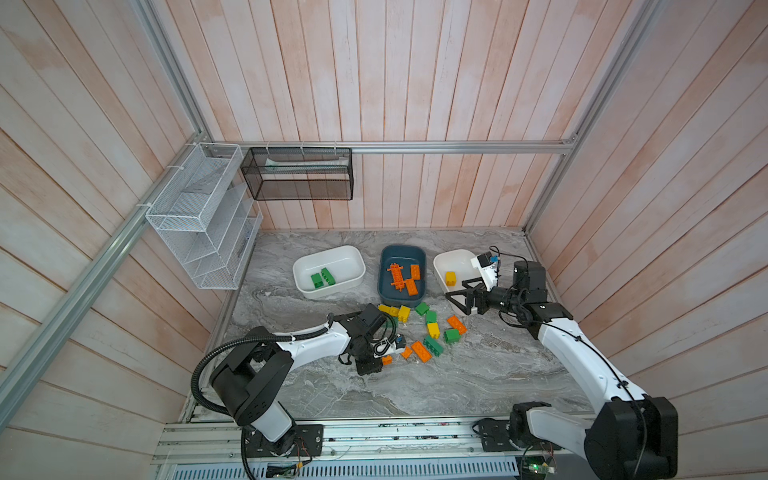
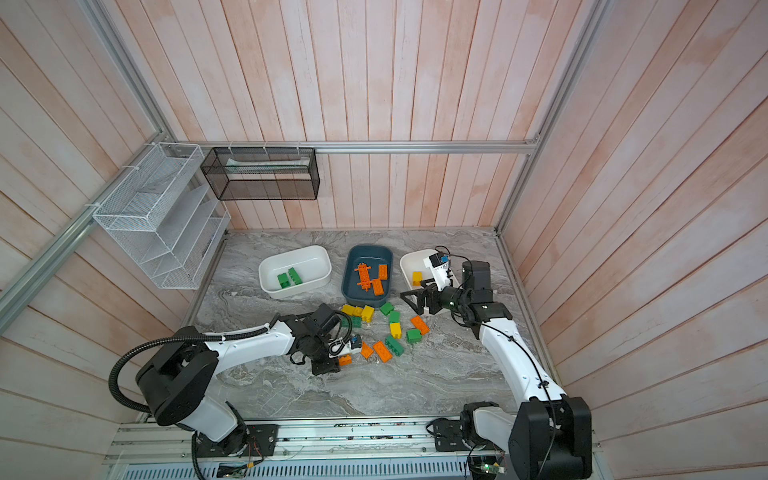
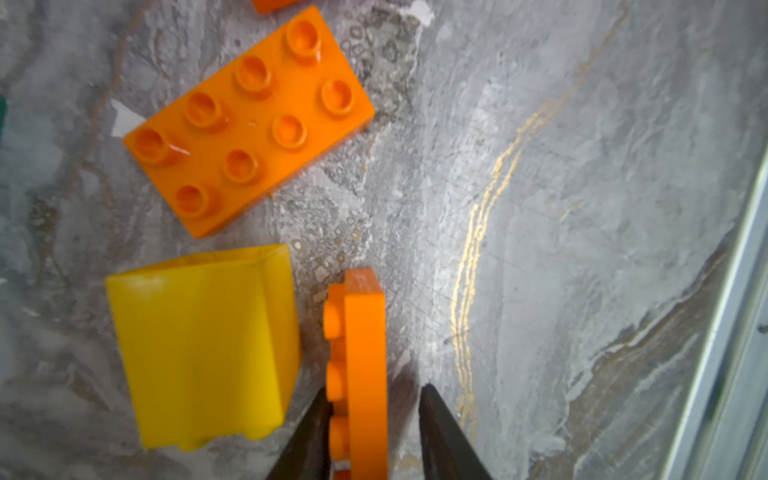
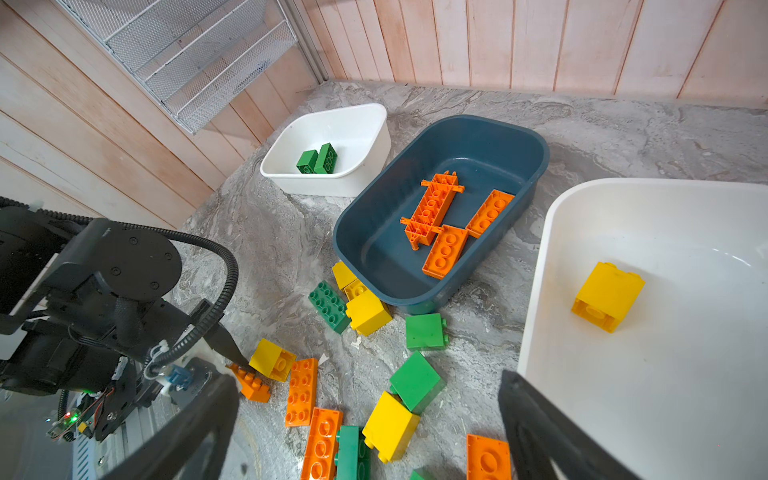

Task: Sort the legos into containers by color
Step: 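Lower the left gripper onto an orange brick in the pile and grasp, then carry the orange brick over the teal tub and open the left gripper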

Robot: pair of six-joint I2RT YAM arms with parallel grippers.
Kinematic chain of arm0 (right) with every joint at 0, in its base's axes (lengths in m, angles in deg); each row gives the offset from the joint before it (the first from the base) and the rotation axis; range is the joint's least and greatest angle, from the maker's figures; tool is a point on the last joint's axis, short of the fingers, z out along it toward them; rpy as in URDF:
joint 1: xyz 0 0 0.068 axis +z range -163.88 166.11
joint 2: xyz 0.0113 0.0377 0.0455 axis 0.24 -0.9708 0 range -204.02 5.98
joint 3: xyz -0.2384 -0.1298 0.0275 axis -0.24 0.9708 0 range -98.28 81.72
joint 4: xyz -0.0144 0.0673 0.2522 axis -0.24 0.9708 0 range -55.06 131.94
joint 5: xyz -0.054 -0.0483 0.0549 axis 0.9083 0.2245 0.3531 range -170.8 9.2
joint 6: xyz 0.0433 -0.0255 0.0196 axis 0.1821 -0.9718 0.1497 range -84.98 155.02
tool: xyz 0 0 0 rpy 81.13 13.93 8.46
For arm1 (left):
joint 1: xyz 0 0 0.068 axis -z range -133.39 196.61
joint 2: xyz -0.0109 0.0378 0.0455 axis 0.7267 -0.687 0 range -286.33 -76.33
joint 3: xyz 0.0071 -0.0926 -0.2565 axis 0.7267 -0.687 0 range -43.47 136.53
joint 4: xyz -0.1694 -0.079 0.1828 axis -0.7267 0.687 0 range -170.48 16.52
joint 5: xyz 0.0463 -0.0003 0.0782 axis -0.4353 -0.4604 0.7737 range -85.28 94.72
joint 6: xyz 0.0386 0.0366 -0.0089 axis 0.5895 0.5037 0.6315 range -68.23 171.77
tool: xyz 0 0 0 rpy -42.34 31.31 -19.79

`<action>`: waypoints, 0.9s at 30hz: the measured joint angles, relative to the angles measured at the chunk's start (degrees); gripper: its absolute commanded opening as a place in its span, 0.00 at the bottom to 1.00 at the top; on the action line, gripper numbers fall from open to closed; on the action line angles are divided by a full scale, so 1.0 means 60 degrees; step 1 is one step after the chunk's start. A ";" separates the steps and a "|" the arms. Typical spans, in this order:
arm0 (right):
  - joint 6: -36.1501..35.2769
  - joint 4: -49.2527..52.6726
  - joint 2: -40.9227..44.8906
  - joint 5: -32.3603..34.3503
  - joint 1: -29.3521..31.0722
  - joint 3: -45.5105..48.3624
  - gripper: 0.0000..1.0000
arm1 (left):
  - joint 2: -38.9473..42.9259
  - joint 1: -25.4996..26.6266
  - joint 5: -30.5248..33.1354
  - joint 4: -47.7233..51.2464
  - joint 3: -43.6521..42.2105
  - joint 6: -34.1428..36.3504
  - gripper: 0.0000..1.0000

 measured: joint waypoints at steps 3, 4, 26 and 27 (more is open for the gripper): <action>0.0000 0.0000 -0.0007 0.0000 0.0000 0.0000 0.98 | -0.0066 0.0040 -0.0004 -0.0076 0.0040 -0.0026 0.27; -0.0004 0.0000 -0.0011 0.0000 0.0000 0.0000 0.98 | -0.0080 0.0058 -0.0004 -0.0106 0.0051 -0.0018 0.24; -0.0026 0.0033 -0.0157 0.0022 0.0000 -0.0004 0.98 | -0.0637 -0.1180 -0.1031 0.1858 0.4725 -0.1300 0.13; -0.0026 0.0033 -0.0171 0.0033 0.0000 -0.0007 0.98 | -0.0973 -0.1249 -0.1009 0.1759 0.5180 -0.1515 0.13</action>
